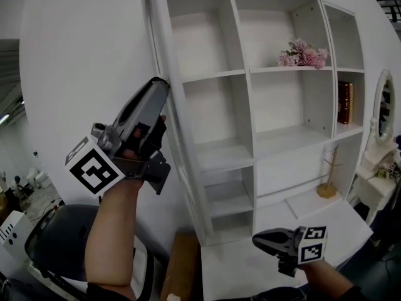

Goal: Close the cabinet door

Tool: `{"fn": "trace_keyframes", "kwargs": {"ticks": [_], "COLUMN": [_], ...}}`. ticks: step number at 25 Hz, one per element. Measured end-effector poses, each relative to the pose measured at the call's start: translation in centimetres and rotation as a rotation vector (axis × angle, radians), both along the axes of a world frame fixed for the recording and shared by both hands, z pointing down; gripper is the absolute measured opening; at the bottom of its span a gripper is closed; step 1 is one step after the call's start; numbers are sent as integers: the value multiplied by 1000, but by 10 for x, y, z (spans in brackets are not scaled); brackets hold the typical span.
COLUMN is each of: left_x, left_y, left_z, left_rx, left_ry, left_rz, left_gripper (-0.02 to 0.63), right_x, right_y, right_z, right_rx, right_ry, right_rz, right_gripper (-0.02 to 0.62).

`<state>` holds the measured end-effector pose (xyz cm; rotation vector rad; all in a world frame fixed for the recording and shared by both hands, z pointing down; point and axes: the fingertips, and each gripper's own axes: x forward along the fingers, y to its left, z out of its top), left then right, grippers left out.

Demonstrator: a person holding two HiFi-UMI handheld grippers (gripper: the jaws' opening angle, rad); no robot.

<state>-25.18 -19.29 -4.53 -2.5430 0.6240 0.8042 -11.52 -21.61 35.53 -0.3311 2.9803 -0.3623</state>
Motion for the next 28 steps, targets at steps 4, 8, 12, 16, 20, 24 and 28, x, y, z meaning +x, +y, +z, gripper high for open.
{"fn": "trace_keyframes", "kwargs": {"ticks": [4,8,12,16,20,24,28], "left_x": [8,36,49,60,86,95,98], "left_y": [-1,-20,-27,-32,-54,-63,-68], "left_z": [0,1,1,4,2,2,4], "left_rx": [11,9,36,66,80,100,115], "left_ry": [-26,-39,-64,-103,-140,-165,-187], "left_rz": [-46,-82,-148,-221,-289,-338,-378], "left_gripper": [86,86,84,81,80,77,77], "right_x": [4,28,38,42,61,69,72], "right_y": [-7,-26,-33,-36,-51,-57,-57], "right_z": [0,-1,-3,-1,-1,-3,-1], "right_rx": [-3,-1,-1,-11,-21,-24,-27], "right_ry": [-1,-7,-18,-35,-44,-58,-73], "right_rz": [2,-3,-5,-17,-24,-20,-14], "right_gripper": [0,0,1,0,0,0,0]}}
